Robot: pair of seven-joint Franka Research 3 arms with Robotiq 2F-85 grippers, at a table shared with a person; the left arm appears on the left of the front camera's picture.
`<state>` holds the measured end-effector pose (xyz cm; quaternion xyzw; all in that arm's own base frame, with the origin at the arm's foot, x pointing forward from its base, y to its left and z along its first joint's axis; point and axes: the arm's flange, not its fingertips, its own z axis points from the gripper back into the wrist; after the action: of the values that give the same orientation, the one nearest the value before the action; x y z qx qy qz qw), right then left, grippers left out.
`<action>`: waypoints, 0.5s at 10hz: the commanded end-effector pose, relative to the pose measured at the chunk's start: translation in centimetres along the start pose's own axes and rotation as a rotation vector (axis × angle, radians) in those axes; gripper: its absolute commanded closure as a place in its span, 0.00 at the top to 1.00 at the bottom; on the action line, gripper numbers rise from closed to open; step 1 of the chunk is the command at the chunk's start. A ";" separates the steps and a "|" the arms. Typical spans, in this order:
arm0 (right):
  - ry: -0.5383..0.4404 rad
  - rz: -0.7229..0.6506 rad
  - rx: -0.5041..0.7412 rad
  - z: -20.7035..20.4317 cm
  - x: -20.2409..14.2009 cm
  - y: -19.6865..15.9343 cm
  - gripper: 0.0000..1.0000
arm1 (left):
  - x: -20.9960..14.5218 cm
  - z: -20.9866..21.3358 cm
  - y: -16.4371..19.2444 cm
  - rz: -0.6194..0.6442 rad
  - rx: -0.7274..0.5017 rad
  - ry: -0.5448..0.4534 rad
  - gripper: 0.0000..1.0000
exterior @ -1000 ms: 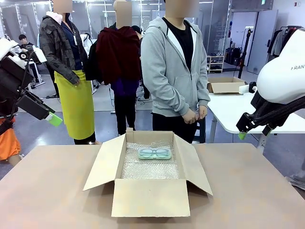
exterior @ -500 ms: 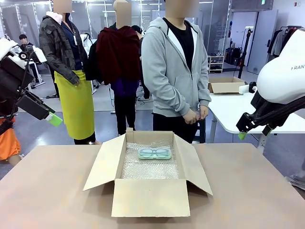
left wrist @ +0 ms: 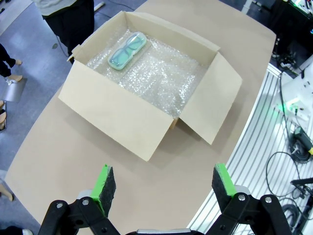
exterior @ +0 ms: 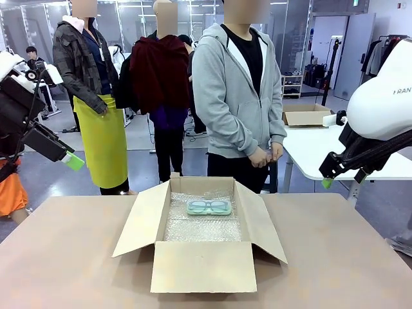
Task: Pack the glasses set securely to prepare it for shipping.
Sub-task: Put the Glasses case from the right side of the table into the Package Box.
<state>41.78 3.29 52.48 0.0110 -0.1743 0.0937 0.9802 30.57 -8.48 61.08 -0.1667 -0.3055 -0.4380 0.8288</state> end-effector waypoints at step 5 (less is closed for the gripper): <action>0.000 0.000 0.000 0.0 0.0 0.0 0.98 | 0.0 0.3 0.0 -0.005 -0.011 -0.009 1.00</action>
<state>41.78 3.29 52.48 0.0110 -0.1743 0.0937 0.9802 30.57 -8.48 61.08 -0.1667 -0.3055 -0.4380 0.8288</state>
